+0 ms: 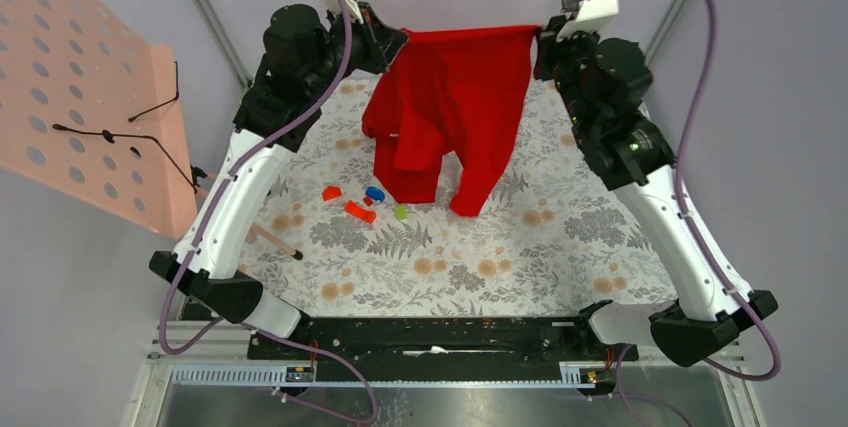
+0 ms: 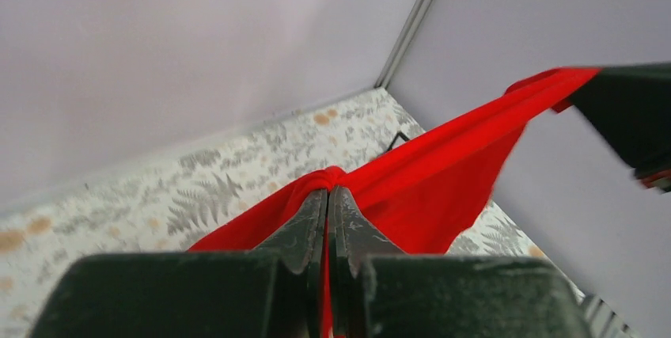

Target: Pin the brooch onto the clothing

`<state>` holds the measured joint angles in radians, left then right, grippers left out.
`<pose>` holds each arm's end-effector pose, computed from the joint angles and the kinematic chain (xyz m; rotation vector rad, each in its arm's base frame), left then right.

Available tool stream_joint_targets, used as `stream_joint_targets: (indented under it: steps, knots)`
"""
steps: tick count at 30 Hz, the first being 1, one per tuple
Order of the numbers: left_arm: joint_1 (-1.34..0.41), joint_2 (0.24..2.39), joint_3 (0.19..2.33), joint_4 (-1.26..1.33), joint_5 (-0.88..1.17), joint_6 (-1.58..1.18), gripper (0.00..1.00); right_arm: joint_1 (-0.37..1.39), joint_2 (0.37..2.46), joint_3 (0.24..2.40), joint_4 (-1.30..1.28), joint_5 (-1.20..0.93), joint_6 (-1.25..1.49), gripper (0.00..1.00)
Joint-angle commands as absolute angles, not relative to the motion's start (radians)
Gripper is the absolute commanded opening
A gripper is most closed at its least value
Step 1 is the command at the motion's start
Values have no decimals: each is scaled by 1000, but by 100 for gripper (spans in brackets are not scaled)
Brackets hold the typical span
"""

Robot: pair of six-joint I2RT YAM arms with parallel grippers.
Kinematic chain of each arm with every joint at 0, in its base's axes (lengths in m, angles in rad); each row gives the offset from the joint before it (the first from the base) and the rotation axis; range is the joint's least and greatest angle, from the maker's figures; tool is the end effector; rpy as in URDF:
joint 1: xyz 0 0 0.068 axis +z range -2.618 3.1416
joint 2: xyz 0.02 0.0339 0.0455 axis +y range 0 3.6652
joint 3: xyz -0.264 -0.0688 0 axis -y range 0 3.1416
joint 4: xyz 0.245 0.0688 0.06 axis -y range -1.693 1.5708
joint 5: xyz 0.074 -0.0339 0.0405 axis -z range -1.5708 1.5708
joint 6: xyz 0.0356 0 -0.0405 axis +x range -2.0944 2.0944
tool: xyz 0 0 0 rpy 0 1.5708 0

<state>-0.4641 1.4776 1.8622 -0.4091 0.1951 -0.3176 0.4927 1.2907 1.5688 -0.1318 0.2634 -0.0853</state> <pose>0.2731 -0.1444 0.5212 0.2763 1.6246 -0.7583 0.2452 0.1211 0.5080 -0.1951 1.4179 0.1479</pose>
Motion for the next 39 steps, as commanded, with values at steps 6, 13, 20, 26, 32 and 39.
stream_joint_targets:
  steps: [6,13,20,26,32,39]
  knots:
    - [-449,1428,1959,-397,165,-135,0,491,1155,1663,-173,467,-250,0]
    - [-455,1378,1644,-300,515,-208,5,490,916,1297,-81,482,-124,0]
    - [-548,1324,1133,-69,519,-379,61,491,772,893,-17,811,-34,0]
    - [-565,1259,831,-5,290,-553,74,492,748,755,-68,841,62,0]
    - [-565,1221,705,58,176,-695,59,491,753,723,-50,835,86,0]
    - [-565,1281,683,94,197,-799,52,490,771,726,-49,823,80,0]
